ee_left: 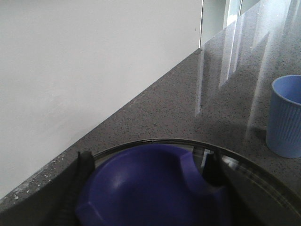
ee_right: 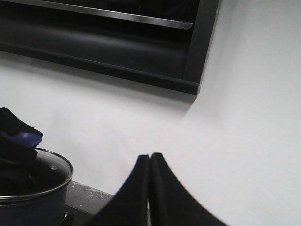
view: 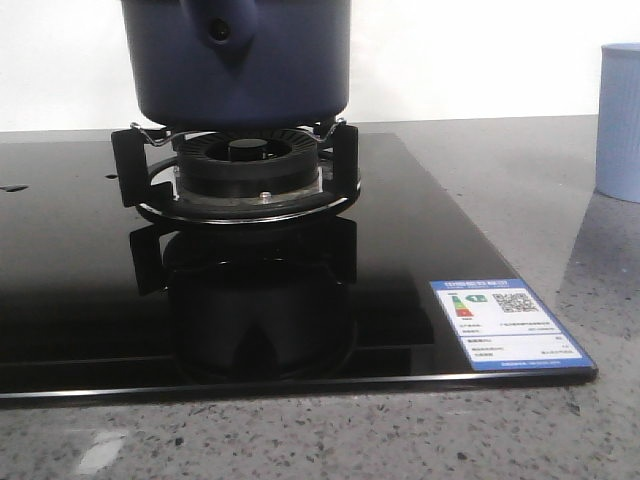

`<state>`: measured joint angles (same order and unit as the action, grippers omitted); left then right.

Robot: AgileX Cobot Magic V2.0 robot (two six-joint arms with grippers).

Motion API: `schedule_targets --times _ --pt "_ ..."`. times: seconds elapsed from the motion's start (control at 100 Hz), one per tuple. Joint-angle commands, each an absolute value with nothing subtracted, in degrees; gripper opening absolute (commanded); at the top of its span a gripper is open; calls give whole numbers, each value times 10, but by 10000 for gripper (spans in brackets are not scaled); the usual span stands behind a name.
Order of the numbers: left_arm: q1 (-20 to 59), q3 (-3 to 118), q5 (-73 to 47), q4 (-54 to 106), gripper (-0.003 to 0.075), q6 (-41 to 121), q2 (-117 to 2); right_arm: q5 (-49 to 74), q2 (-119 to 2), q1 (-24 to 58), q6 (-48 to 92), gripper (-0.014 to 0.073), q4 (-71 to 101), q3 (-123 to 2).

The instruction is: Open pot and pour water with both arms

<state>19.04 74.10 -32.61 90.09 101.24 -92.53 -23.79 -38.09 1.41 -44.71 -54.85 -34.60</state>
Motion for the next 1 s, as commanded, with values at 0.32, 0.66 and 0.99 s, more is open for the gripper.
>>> schedule_targets --times 0.32,0.66,0.99 --pt "193 760 -326 916 382 996 -894 -259 -378 13 -452 -66 -540 -361" --pt "184 759 -302 917 540 986 -825 -249 -377 13 -452 -66 -540 -361" --pt "161 613 -155 899 199 901 -589 -220 -290 13 -478 -66 -601 -289"
